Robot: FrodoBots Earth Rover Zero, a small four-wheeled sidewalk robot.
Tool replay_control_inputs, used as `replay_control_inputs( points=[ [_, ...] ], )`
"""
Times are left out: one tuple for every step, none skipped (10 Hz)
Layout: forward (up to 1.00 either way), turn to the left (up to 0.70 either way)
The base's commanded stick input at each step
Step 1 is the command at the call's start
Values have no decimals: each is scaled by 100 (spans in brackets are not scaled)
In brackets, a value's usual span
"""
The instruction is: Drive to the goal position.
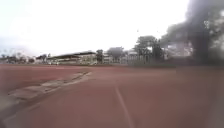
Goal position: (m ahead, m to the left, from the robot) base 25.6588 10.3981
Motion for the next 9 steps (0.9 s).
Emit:
replay_control_inputs(
  points=[
    [70,2],
    [70,2],
    [70,2],
    [70,1],
    [70,2],
    [70,2],
    [70,2],
    [70,2],
    [70,2]
  ],
)
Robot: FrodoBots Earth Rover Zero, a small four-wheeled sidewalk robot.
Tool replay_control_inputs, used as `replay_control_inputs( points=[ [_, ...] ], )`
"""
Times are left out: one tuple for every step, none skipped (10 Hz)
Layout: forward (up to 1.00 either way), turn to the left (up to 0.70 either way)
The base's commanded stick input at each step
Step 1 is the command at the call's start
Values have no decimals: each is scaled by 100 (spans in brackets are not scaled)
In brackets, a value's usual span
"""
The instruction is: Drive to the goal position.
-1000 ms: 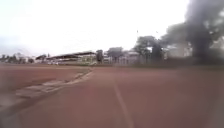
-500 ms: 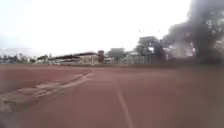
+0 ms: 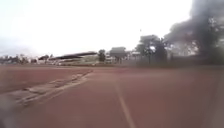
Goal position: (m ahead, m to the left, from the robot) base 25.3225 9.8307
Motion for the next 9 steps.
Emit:
replay_control_inputs(
  points=[
    [70,2],
    [70,2],
    [70,1],
    [70,1],
    [70,0],
    [70,0],
    [70,2],
    [70,2],
    [70,1]
  ],
)
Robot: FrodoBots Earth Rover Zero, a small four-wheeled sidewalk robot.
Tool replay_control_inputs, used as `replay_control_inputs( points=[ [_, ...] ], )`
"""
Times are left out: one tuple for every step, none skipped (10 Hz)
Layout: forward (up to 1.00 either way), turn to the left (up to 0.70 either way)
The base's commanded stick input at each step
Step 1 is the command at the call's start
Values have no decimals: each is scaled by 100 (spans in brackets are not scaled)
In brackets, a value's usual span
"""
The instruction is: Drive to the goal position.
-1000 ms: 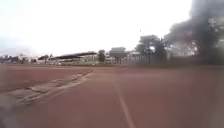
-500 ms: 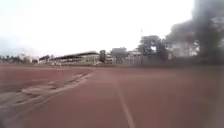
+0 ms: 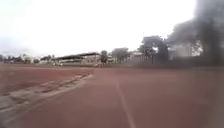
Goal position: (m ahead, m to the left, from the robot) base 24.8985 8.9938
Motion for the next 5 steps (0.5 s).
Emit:
replay_control_inputs(
  points=[
    [70,0],
    [70,0],
    [70,0],
    [70,0],
    [70,0]
  ],
)
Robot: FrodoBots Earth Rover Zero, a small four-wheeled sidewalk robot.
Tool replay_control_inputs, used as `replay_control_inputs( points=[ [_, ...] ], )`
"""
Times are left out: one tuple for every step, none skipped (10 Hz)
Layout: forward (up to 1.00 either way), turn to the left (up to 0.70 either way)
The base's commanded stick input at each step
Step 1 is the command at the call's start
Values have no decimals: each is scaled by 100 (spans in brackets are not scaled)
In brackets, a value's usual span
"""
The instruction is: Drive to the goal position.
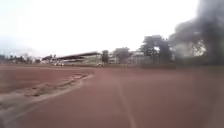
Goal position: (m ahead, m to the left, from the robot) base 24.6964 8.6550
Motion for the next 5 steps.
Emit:
replay_control_inputs(
  points=[
    [70,0],
    [70,2],
    [70,2],
    [70,2],
    [70,1]
  ],
)
